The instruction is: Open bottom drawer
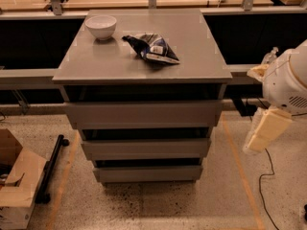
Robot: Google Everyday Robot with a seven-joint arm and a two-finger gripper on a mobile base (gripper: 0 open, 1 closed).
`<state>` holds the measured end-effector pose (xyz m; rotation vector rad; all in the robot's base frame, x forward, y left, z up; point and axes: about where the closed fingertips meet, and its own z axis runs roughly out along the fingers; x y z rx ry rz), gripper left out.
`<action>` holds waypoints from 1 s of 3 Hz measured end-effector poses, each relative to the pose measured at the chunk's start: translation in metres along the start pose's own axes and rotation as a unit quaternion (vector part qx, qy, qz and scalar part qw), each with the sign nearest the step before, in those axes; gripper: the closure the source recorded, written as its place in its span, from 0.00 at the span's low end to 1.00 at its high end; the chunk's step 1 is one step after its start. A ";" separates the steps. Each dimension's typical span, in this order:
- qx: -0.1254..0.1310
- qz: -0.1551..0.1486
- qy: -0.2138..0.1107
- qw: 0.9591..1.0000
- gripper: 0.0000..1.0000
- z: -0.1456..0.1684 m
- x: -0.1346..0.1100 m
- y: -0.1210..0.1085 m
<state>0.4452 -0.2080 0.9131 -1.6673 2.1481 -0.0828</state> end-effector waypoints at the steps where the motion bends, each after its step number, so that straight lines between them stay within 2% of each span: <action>1: -0.001 -0.014 -0.005 1.000 0.00 0.052 -0.001 0.011; 2: -0.006 -0.012 -0.032 0.999 0.00 0.127 -0.004 0.012; 3: -0.030 0.025 -0.050 0.998 0.00 0.221 0.000 0.011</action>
Offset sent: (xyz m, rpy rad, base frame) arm 0.0874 0.0565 -0.2119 0.1481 -0.0421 0.0560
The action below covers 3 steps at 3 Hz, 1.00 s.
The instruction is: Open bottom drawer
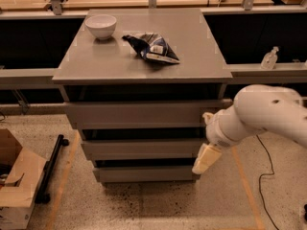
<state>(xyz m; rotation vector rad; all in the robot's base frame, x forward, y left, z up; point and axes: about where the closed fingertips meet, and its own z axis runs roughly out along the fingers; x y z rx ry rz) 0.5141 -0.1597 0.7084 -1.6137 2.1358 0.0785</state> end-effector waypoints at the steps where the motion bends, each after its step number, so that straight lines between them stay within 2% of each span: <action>1: -0.012 0.010 -0.004 1.000 0.00 0.020 0.004 0.002; 2: -0.025 0.001 0.002 1.000 0.00 0.022 0.006 0.008; 3: -0.046 0.017 -0.021 0.999 0.00 0.044 0.027 0.012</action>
Offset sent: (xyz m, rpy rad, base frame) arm -0.0075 0.0029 -0.0292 -0.0030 0.0732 0.0402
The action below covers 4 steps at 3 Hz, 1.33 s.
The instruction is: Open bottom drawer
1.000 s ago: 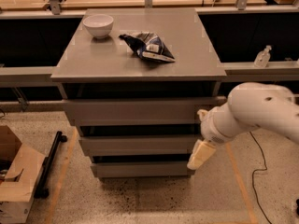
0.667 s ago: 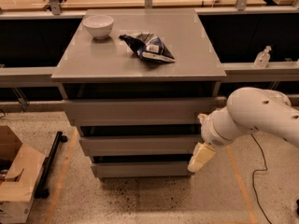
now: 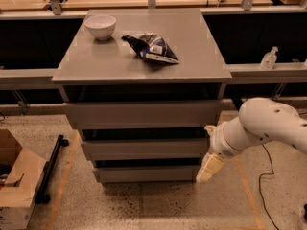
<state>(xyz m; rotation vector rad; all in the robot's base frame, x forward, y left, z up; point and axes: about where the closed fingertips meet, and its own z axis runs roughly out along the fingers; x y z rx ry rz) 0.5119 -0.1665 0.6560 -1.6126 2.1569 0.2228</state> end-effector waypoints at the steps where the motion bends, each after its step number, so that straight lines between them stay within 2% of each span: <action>1: -0.029 0.033 -0.054 0.998 0.00 0.043 0.034 0.004; 2: -0.047 0.055 -0.086 0.994 0.00 0.083 0.061 0.011; 3: -0.074 0.076 -0.125 0.986 0.00 0.136 0.071 0.025; 4: -0.074 0.076 -0.125 0.986 0.00 0.137 0.071 0.026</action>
Offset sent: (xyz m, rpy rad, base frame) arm -0.0063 -0.0292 -0.1572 0.3091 0.0969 -0.0625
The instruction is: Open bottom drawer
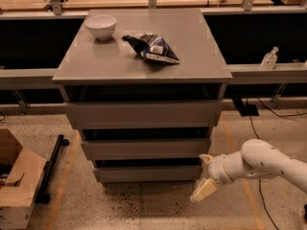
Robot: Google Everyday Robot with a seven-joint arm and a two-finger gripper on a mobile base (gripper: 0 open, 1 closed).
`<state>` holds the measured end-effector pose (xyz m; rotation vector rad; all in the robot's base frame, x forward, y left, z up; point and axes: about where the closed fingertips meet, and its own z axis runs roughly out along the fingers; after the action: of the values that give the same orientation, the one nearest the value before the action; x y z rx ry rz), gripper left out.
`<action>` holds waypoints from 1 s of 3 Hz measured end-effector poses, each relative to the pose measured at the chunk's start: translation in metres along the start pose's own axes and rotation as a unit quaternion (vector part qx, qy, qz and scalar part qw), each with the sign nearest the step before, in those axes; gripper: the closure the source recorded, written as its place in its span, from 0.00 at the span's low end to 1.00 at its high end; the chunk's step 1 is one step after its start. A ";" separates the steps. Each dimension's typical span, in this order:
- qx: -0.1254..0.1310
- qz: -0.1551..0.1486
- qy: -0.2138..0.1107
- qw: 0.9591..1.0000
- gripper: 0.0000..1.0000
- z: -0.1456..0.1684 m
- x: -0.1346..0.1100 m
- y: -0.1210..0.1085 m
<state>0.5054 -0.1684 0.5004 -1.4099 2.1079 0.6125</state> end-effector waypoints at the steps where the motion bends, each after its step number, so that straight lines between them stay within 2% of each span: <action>1: 0.011 0.007 0.004 1.000 0.00 0.022 0.008 -0.002; 2: 0.003 0.008 -0.003 1.000 0.00 0.065 0.021 -0.016; 3: -0.006 0.016 -0.009 1.000 0.00 0.111 0.040 -0.045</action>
Offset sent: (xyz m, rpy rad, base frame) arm 0.0634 0.0313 -0.1252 0.0501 -0.0055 -0.0296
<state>0.5543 -0.1429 0.3871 -1.3748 2.1203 0.6495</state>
